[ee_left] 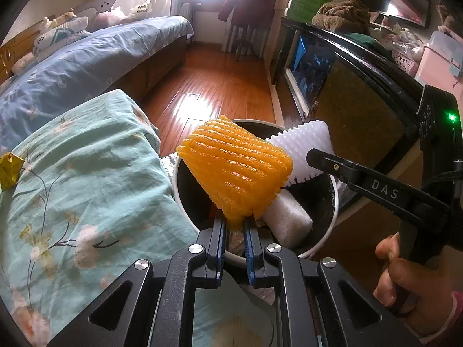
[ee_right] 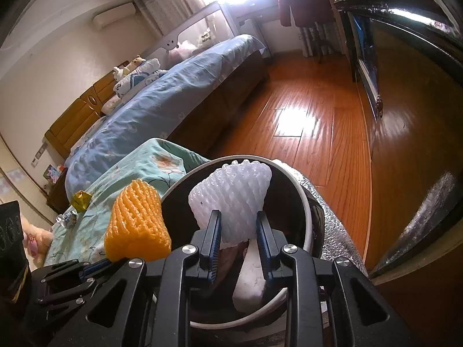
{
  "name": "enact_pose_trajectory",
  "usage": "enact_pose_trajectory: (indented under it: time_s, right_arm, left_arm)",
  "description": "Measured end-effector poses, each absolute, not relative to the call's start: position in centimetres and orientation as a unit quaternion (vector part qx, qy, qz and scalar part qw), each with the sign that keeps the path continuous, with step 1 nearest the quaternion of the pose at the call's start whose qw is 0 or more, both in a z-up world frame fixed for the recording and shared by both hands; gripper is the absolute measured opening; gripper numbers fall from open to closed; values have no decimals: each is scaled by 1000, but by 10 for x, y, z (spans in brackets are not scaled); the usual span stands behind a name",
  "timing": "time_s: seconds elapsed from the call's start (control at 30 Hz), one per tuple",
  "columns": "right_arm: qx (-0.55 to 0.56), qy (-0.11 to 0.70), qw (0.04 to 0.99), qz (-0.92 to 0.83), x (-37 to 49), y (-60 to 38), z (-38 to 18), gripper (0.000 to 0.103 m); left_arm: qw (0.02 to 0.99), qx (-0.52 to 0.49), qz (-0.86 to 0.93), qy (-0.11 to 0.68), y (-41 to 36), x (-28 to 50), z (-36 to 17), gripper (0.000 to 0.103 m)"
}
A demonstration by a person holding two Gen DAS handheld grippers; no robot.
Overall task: Collect trash
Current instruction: 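Carry the orange and white foam nets over the bin with both tools, then open both tools to drop the foam nets into the bin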
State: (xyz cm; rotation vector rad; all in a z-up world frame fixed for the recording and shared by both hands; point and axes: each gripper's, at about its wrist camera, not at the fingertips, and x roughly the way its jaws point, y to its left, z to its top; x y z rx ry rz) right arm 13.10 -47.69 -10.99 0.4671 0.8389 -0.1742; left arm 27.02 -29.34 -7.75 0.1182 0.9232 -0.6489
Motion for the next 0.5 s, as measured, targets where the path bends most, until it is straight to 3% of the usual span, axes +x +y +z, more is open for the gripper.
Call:
enact_pose_trajectory:
  time_s: [0.5]
  right_arm:
    - [224, 404, 883, -83, 132, -477, -110, 26]
  left_arm:
    - [845, 61, -309, 433, -296, 271, -77, 11]
